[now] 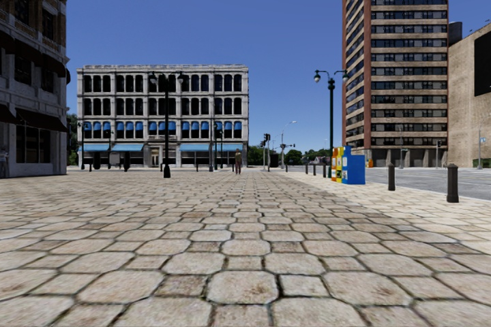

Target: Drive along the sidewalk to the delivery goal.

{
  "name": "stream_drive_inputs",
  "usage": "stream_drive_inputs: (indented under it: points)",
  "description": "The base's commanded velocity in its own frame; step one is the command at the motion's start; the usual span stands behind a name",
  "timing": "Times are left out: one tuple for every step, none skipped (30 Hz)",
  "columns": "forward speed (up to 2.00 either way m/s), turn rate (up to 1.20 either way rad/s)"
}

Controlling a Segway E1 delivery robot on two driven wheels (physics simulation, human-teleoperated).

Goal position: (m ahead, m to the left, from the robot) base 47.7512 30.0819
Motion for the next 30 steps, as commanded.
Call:
stream_drive_inputs:
  points:
    - [2.00,0.00]
    - [2.00,0.00]
    - [2.00,0.00]
    - [2.00,0.00]
    - [2.00,0.00]
    - [2.00,0.00]
    - [2.00,0.00]
    - [2.00,0.00]
    - [2.00,0.00]
    - [2.00,0.00]
    - [2.00,0.00]
    - [2.00,0.00]
    - [2.00,0.00]
    - [2.00,0.00]
    - [2.00,0.00]
    - [2.00,0.00]
    - [2.00,0.00]
    - [2.00,0.00]
    - [2.00,0.00]
    - [2.00,0.00]
    - [2.00,0.00]
    - [2.00,0.00]
    - [2.00,0.00]
    - [2.00,0.00]
    - [2.00,0.00]
    - [2.00,0.00]
    - [2.00,0.00]
    - [2.00,0.00]
    - [2.00,0.00]
    - [2.00,0.00]
